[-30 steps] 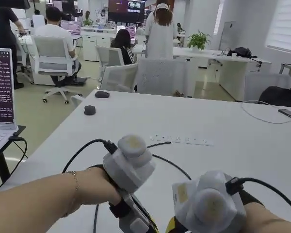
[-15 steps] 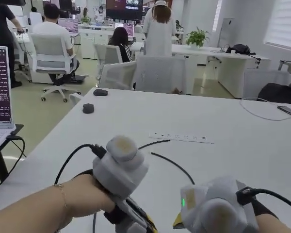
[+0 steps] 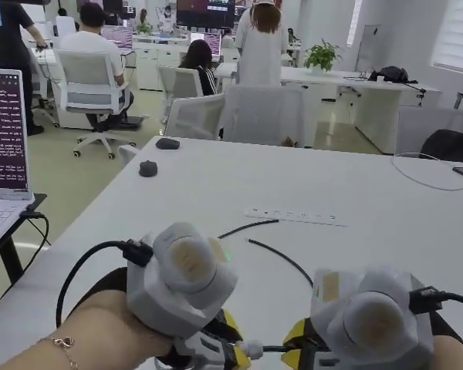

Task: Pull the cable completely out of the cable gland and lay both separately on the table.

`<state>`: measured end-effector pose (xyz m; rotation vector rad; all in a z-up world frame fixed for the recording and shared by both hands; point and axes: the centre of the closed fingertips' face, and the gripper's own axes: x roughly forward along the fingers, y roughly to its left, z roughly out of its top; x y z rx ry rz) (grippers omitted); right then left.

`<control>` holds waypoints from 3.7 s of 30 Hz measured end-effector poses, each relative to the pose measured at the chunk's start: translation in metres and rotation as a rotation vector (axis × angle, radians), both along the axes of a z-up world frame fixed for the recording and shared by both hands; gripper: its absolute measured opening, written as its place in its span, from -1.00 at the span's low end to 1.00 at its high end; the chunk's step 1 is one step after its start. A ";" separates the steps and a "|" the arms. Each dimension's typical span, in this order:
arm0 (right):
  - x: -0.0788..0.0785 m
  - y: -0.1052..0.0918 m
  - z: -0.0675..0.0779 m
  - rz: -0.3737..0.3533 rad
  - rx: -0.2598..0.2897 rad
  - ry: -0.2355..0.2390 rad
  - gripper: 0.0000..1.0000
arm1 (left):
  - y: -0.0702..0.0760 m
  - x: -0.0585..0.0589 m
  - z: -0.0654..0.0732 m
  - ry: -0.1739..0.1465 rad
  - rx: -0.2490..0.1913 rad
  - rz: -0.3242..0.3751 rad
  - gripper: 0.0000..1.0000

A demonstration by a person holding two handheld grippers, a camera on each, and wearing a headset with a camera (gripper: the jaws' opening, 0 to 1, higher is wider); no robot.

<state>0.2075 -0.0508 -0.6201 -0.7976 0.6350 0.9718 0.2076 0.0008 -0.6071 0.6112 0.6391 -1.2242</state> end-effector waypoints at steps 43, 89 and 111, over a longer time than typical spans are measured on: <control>-0.014 0.019 -0.017 0.002 -0.040 0.143 -0.93 | 0.012 -0.008 -0.012 0.050 -0.004 0.122 -0.68; -0.017 0.035 -0.015 0.019 0.019 0.169 -0.67 | 0.021 -0.006 -0.010 0.049 0.005 0.139 -0.68; -0.011 -0.017 -0.026 -0.081 0.010 0.195 -0.96 | 0.030 0.007 -0.013 0.026 0.035 0.147 -0.68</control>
